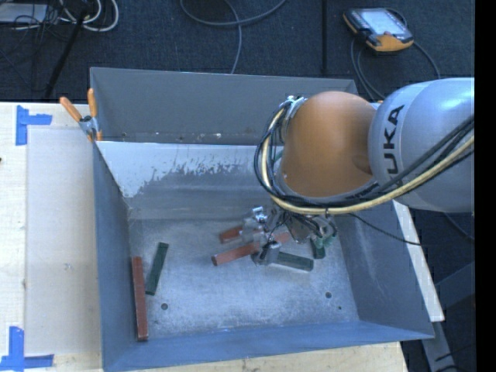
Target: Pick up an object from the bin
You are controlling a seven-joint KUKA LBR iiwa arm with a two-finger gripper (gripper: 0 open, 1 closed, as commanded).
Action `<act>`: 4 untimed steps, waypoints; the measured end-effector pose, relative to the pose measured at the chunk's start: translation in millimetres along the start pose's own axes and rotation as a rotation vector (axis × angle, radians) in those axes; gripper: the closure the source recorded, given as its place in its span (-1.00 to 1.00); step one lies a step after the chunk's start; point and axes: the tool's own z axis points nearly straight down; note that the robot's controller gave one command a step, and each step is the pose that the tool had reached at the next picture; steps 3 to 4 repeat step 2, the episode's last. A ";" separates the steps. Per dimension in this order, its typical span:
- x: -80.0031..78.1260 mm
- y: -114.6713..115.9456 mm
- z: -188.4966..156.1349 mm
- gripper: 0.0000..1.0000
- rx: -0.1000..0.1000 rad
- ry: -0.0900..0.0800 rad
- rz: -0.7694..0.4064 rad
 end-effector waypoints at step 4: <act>9.8 -3.5 -43.1 1.00 -0.002 0.005 -0.076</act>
Offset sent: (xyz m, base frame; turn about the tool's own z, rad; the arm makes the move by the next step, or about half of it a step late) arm -0.0209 -0.0207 0.1336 -0.2096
